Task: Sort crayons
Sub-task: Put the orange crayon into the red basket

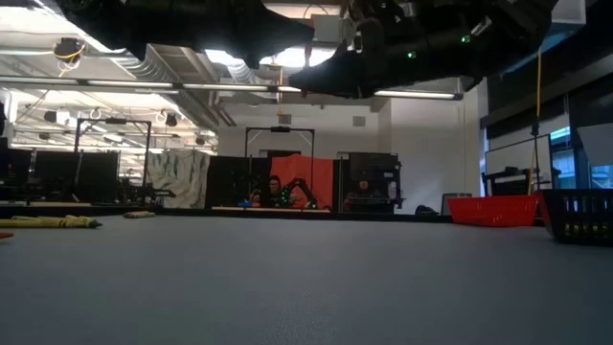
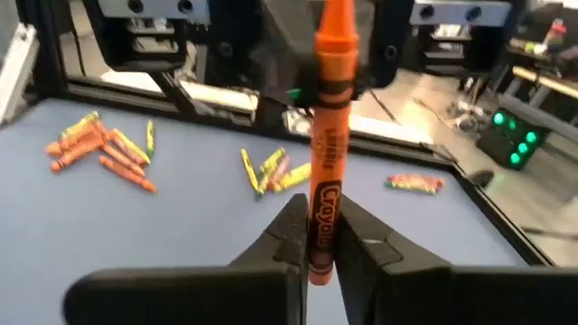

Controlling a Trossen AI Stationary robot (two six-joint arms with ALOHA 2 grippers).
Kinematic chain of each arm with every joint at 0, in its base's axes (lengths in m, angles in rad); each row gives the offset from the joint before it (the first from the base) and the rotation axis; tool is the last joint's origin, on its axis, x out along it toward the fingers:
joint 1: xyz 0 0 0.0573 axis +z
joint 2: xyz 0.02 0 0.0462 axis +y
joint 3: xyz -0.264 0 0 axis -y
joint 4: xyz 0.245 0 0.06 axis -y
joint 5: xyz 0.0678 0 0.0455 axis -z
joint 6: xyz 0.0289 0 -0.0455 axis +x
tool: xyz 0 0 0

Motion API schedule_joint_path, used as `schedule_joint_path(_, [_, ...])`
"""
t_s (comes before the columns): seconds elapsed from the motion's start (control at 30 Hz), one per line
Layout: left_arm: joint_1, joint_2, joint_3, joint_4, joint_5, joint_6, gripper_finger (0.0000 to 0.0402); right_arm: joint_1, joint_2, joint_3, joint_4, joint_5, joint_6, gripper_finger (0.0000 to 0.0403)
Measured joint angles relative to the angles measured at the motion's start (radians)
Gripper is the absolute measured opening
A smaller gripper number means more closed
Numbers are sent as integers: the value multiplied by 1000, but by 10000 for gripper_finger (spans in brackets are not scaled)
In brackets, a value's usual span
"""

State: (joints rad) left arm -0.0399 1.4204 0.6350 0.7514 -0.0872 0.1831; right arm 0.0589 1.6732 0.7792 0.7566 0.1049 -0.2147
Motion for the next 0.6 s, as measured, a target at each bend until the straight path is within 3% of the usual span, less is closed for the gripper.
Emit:
schedule_joint_path(0.17, [5,0,0,-57,-17,11,85,1,-133,0,-246,109,27,15])
schedule_joint_path(0.3, [13,-2,0,-96,-112,10,124,-8,-268,0,-510,282,70,20])
schedule_joint_path(0.43, [13,-2,0,-150,-209,11,135,-70,-418,0,-788,440,179,39])
schedule_joint_path(0.6, [13,-2,0,-156,-247,11,136,-223,-531,0,-1051,479,261,25])
